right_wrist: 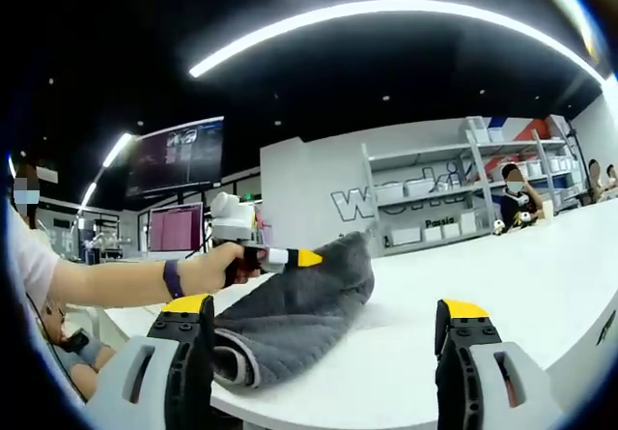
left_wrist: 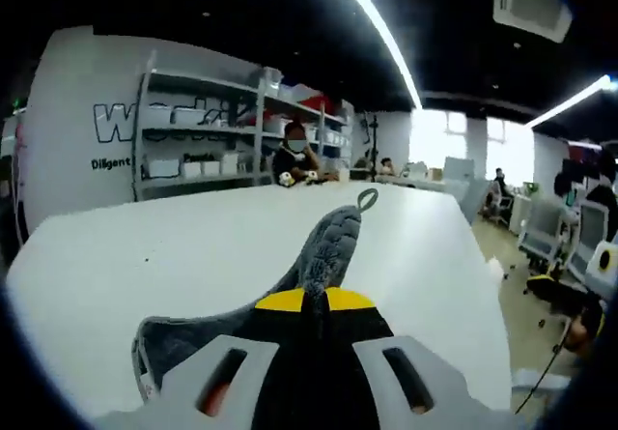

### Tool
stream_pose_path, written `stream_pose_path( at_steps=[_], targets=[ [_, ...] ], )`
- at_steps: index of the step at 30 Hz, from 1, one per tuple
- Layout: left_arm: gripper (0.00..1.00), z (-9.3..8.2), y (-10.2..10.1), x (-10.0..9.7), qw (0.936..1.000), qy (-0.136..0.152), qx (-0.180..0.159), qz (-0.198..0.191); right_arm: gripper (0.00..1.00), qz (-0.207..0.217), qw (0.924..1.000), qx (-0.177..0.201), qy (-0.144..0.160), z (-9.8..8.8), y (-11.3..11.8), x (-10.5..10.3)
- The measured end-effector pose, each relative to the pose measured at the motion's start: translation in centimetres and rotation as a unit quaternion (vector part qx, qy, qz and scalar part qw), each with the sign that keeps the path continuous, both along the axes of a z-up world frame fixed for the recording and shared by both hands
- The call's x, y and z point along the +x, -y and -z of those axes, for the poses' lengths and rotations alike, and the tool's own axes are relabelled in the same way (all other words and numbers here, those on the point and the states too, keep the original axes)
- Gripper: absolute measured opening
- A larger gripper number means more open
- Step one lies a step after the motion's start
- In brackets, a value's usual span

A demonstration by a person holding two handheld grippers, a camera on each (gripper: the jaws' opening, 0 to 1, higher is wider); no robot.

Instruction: Fold the towel on the table until its edges align and the towel forms a compact rectangular stack.

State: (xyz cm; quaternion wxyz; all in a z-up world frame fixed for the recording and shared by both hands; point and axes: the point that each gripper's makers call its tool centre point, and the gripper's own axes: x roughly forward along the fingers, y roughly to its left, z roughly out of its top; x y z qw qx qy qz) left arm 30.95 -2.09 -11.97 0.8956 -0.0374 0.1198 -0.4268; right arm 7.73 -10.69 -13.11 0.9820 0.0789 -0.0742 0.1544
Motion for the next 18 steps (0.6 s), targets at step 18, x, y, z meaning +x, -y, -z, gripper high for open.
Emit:
stream_pose_path(
  at_steps=[18],
  targets=[
    [0.05, 6.4, -8.3, 4.5, 0.9735, -0.168, -0.083, -0.132, 0.97, 0.0, 1.0, -0.004, -0.004, 0.1, -0.2, 0.2]
  ],
)
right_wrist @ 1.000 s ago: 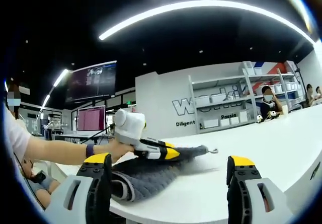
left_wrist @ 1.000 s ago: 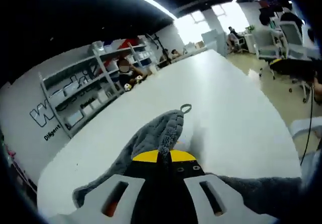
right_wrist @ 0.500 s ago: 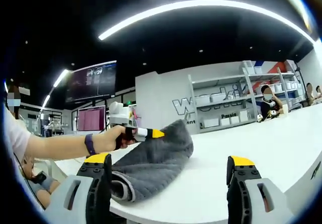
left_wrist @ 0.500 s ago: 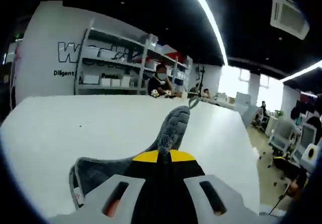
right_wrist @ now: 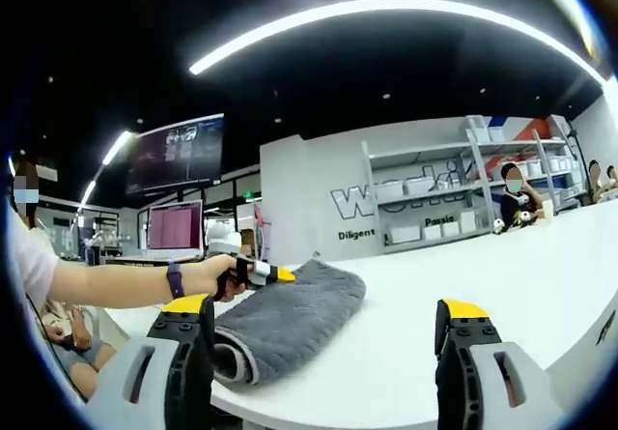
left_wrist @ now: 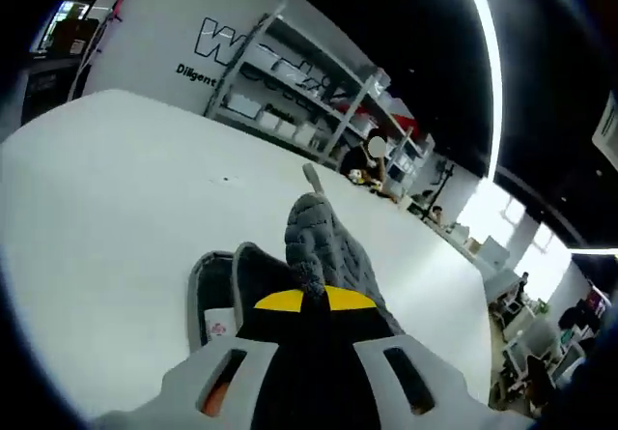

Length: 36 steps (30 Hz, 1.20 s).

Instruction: Fold the towel on the table until its edges align and the towel forms a compact rectangular stack.

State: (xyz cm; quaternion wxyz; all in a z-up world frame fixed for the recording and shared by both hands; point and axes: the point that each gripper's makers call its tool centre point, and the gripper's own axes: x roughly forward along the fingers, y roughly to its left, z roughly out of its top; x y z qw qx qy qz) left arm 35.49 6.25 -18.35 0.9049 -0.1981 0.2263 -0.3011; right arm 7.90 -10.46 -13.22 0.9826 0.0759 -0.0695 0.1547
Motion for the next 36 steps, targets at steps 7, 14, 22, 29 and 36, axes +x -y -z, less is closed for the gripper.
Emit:
stream_pose_path(
  at_steps=[7, 14, 22, 29, 36],
  targets=[
    [0.06, 2.4, -1.1, 0.1, 0.9992, -0.01, 0.036, -0.012, 0.97, -0.003, 1.0, -0.003, -0.001, 0.0, -0.3, 0.0],
    [0.06, 3.5, -1.6, 0.2, 0.9972, 0.0, 0.073, -0.015, 0.97, -0.002, 1.0, -0.005, -0.004, 0.2, -0.3, 0.0],
    [0.07, 4.1, -1.7, 0.3, 0.9944, 0.018, 0.104, -0.001, 0.97, -0.005, 0.9999, -0.007, -0.008, 0.4, -0.6, 0.2],
    [0.17, 2.7, -3.0, 1.1, 0.9894, 0.052, 0.135, 0.007, 0.97, -0.009, 0.9998, -0.01, -0.014, 0.5, -1.0, 0.4],
    [0.26, 0.6, -5.6, 1.3, 0.9883, 0.108, 0.107, 0.015, 0.97, -0.007, 0.9998, -0.009, -0.013, 0.4, -0.8, 0.5]
  ],
)
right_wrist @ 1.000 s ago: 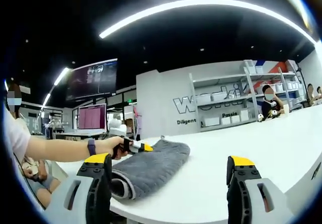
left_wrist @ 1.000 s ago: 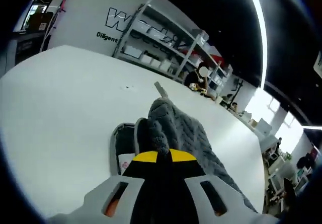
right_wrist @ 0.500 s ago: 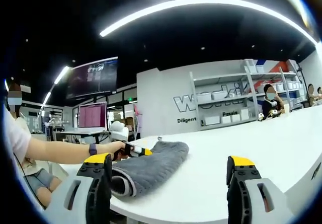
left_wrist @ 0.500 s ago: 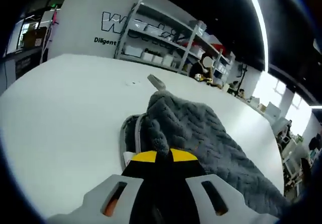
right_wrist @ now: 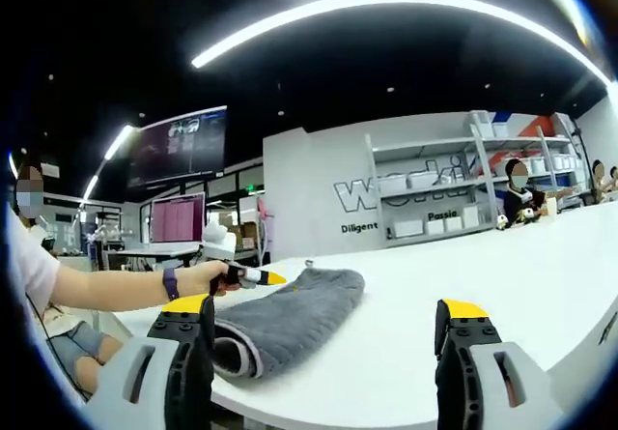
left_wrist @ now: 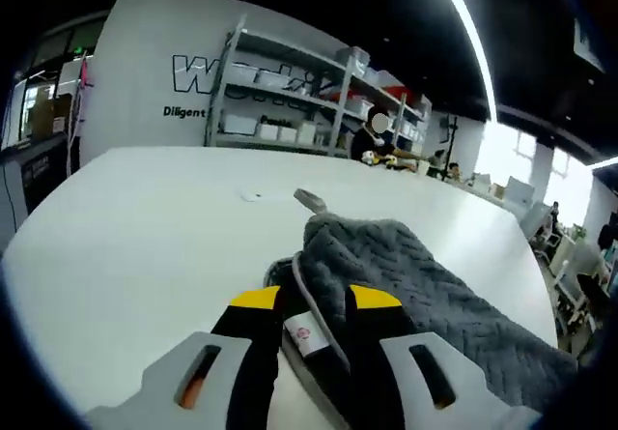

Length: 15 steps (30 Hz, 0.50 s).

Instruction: Fold the towel on the table until its edges align and the towel forms a compact rectangular stack.

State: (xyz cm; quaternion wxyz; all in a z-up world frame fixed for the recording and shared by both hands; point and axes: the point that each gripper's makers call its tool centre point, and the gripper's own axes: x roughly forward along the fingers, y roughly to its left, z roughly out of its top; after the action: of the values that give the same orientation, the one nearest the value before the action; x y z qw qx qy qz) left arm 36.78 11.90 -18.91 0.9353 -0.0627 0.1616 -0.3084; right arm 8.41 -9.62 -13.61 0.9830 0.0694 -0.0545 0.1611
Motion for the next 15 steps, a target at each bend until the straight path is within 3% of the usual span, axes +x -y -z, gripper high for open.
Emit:
stream_pose_path(
  at_steps=[7, 10, 15],
  targets=[
    [0.32, 0.5, -1.4, -1.7, 0.995, 0.038, -0.038, 0.084, 0.97, -0.001, 1.0, -0.004, 0.0, 0.0, -0.3, -0.1],
    [0.33, 0.4, -1.3, -2.3, 0.9921, 0.04, -0.058, 0.104, 0.96, -0.002, 1.0, -0.007, -0.001, 0.0, -0.5, 0.1],
    [0.46, -1.5, 0.2, -4.9, 0.9787, 0.084, -0.043, 0.183, 0.96, -0.009, 0.9999, -0.014, -0.004, 0.3, -1.3, 0.2]
  ],
)
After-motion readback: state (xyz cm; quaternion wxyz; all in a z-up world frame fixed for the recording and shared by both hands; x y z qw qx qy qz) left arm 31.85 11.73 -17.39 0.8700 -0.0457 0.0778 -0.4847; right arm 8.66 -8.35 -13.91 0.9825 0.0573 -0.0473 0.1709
